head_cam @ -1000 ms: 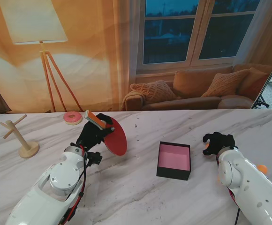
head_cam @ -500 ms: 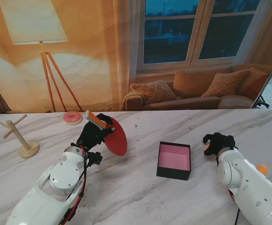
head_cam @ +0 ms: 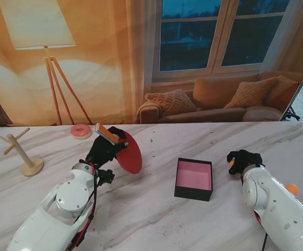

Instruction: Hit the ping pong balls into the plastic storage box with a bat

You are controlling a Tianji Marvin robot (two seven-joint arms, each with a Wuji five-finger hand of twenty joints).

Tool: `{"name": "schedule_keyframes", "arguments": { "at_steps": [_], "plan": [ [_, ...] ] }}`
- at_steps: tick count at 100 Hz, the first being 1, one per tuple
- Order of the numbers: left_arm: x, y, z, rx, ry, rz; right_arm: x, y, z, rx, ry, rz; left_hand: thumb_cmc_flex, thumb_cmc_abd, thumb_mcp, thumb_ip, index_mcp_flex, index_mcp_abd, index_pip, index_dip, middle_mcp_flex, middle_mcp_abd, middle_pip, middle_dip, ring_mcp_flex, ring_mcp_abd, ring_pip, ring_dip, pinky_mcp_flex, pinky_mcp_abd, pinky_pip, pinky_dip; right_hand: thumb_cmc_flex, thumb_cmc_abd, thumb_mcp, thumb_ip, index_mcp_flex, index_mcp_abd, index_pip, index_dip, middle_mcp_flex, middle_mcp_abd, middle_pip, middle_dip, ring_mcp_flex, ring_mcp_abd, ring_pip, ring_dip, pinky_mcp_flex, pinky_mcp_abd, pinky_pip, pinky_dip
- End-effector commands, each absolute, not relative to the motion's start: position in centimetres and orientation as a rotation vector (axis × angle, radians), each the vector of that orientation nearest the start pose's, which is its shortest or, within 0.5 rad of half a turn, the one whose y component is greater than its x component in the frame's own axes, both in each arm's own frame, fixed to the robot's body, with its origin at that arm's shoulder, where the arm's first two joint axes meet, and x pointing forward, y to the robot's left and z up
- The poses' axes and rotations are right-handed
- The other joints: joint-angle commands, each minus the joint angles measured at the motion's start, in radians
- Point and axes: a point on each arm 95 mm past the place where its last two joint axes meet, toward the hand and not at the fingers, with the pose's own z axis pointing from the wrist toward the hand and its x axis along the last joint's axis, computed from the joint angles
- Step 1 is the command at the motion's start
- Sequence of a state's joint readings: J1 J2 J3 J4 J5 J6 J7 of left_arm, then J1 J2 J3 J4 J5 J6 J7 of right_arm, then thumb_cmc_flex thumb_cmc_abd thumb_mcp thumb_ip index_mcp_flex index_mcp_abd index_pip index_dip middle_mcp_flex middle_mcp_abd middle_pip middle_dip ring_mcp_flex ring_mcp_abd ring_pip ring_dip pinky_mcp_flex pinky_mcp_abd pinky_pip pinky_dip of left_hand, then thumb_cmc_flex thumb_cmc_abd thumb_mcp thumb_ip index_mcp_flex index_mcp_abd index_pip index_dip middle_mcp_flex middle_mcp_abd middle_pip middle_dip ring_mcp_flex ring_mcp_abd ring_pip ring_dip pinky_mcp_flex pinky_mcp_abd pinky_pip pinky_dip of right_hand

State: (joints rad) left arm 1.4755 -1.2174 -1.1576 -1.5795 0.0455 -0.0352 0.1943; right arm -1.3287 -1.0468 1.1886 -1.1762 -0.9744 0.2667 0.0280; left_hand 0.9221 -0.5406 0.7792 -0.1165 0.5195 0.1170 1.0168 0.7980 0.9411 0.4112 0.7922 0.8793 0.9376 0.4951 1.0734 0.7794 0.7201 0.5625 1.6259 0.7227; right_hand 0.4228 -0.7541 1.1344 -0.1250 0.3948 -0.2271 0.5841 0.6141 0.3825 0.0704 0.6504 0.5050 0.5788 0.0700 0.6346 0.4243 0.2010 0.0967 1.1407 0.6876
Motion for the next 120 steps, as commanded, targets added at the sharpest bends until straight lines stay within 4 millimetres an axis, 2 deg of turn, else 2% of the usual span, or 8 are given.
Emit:
{"name": "schedule_keyframes", "arguments": {
  "at_steps": [1,84,103,120],
  "plan": [
    [42.6,-4.5,-29.1,-1.96,0.645,-2.209,46.1,-13.0,-37.4,1.461,1.35,0.879,0.05,0.023,0.043,-0.02,0.012,0.053,0.043,0.015,0.019,-0.096,0.043,0.034,-0.007,0.118,0.047,0.009,0.015,-0.093,0.061,0.011,0.015,-0.04,0.056,-0.023,0.027,0.004,0.011,0.006,0.026,0.012,0.015,0.013,0.034,0.013,0.024,0.01,0.007,0.024,0.035,0.0],
    [42.6,-4.5,-29.1,-1.957,0.642,-2.214,46.1,-12.9,-38.7,1.462,1.335,0.855,0.048,0.022,0.046,-0.021,0.012,0.052,0.043,0.016,0.019,-0.097,0.043,0.035,-0.008,0.118,0.048,0.009,0.016,-0.095,0.063,0.01,0.066,-0.05,0.11,-0.028,0.083,0.047,0.148,0.08,0.176,0.02,0.165,0.124,0.179,-0.02,0.181,0.053,0.129,0.017,0.166,-0.005],
    [42.6,-4.5,-29.1,-1.955,0.64,-2.215,46.2,-12.9,-38.9,1.46,1.339,0.855,0.048,0.022,0.046,-0.021,0.012,0.051,0.043,0.016,0.02,-0.096,0.043,0.035,-0.007,0.118,0.049,0.009,0.017,-0.096,0.064,0.009,0.081,-0.048,0.122,-0.024,0.125,0.05,0.171,0.089,0.213,0.018,0.186,0.14,0.211,-0.024,0.214,0.06,0.157,0.02,0.198,-0.005],
    [42.7,-4.5,-29.1,-1.956,0.64,-2.214,46.2,-12.8,-38.9,1.465,1.352,0.838,0.048,0.023,0.046,-0.021,0.013,0.051,0.043,0.016,0.02,-0.097,0.043,0.035,-0.007,0.118,0.049,0.009,0.017,-0.096,0.064,0.009,0.097,-0.048,0.132,-0.02,0.121,0.044,0.165,0.085,0.213,0.016,0.182,0.143,0.218,-0.025,0.221,0.059,0.171,0.024,0.213,-0.009]
  ]
}}
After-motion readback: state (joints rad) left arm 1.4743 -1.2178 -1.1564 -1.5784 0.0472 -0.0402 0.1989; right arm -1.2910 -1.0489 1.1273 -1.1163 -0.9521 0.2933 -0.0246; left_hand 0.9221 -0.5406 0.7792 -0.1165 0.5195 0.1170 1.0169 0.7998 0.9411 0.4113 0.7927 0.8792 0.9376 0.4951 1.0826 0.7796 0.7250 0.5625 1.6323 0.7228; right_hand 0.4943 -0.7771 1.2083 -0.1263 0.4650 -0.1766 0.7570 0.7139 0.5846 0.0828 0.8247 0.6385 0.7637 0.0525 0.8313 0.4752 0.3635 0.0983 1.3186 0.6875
